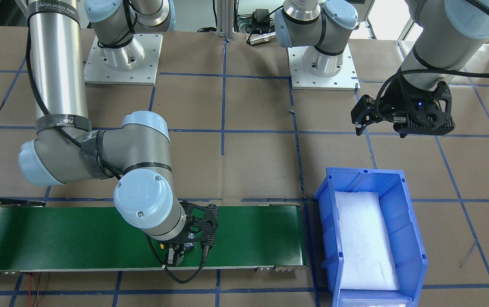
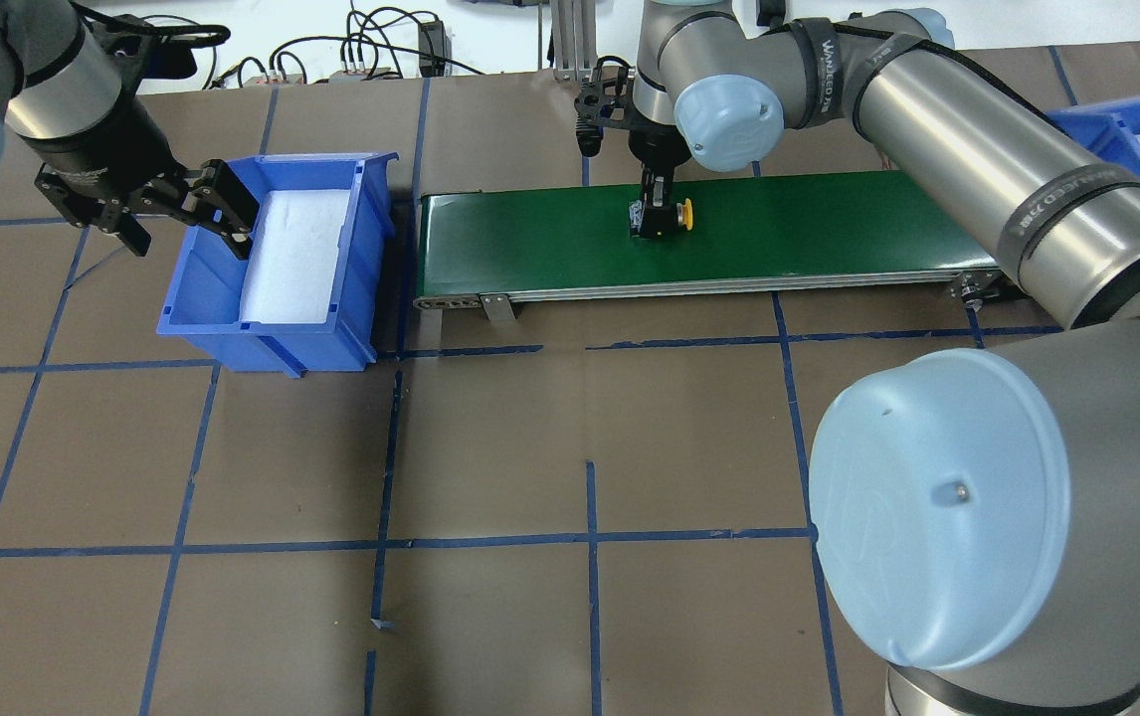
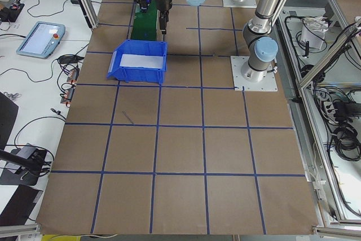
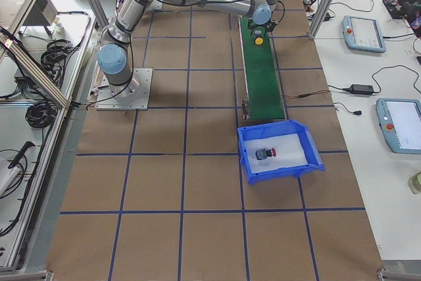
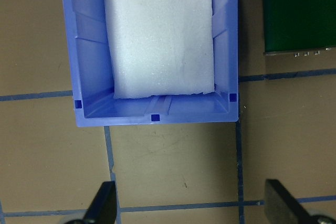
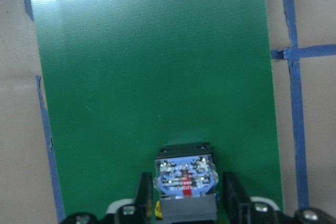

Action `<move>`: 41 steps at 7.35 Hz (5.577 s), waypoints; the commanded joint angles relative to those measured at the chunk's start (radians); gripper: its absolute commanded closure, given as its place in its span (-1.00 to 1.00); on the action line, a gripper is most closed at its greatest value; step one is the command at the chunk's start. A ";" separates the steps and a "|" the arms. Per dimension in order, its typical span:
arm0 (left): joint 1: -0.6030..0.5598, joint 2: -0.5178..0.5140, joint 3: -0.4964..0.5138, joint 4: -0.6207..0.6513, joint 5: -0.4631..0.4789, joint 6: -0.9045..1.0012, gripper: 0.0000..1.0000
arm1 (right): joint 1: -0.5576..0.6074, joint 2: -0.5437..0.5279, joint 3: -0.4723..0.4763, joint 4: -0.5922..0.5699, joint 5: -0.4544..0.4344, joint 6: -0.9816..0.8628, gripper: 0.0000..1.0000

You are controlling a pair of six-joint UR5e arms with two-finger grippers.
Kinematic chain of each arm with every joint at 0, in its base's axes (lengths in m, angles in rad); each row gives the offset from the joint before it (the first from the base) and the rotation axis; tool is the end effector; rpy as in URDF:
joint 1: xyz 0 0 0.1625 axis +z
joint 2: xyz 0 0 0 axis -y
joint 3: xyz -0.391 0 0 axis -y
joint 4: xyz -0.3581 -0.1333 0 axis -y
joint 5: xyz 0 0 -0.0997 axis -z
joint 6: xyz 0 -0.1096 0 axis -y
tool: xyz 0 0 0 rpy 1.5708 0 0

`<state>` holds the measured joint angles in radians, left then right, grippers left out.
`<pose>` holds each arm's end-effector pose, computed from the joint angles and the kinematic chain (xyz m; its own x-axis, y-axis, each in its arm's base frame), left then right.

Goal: Transport two buttons from left to right
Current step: 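Carry the yellow-capped button into the far blue bin with the right gripper, then open the right gripper to release the yellow-capped button in the bin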

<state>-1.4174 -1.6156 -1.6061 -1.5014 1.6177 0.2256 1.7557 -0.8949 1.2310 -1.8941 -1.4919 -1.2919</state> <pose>-0.0544 -0.4870 0.4139 -0.9964 0.0728 -0.0433 0.0719 0.9972 0.0209 0.2647 -0.6433 0.2389 -0.0931 -0.9951 -0.0340 -0.9928 0.0953 -0.0722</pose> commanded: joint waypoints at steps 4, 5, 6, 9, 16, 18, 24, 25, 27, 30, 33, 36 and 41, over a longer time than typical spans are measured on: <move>0.002 0.000 0.000 0.004 0.004 -0.002 -1.00 | -0.150 -0.113 -0.002 0.010 -0.004 0.080 0.91; 0.002 0.000 0.000 0.003 0.004 0.000 -1.00 | -0.229 -0.136 -0.004 0.021 -0.004 0.158 0.91; 0.002 0.000 -0.002 0.003 0.004 0.000 -1.00 | -0.296 -0.169 -0.002 0.036 -0.004 0.243 0.91; 0.002 0.002 0.000 0.003 0.004 0.000 -1.00 | -0.584 -0.220 -0.014 0.206 -0.004 0.329 0.90; 0.002 -0.001 0.000 0.006 0.005 0.000 -1.00 | -0.840 -0.054 -0.186 0.194 0.001 0.306 0.87; 0.002 -0.001 0.000 0.007 0.004 0.000 -1.00 | -0.838 0.061 -0.307 0.194 0.001 0.306 0.87; -0.002 -0.003 -0.003 0.000 0.004 -0.002 -1.00 | -0.826 0.214 -0.383 0.124 0.010 0.321 0.87; -0.002 -0.003 -0.003 -0.002 0.004 -0.002 -1.00 | -0.823 0.217 -0.383 0.122 0.015 0.322 0.87; -0.002 -0.001 -0.003 0.000 0.004 -0.002 -1.00 | -0.818 0.223 -0.381 0.109 0.018 0.324 0.87; -0.002 -0.001 -0.002 0.001 0.004 -0.006 -1.00 | -0.811 0.261 -0.412 0.082 0.016 0.324 0.78; -0.003 0.002 -0.002 0.001 0.005 -0.008 -1.00 | -0.811 0.264 -0.413 0.090 0.016 0.322 -0.09; -0.002 -0.001 -0.003 -0.005 0.005 -0.008 -1.00 | -0.808 0.266 -0.413 0.090 0.016 0.322 -0.41; -0.018 0.002 0.023 -0.023 0.002 -0.011 -1.00 | -0.707 0.119 -0.441 0.255 0.053 0.360 -0.62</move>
<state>-1.4301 -1.6137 -1.6005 -1.5081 1.6222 0.2151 0.9960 -0.7151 0.7925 -1.6930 -1.4405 -0.9620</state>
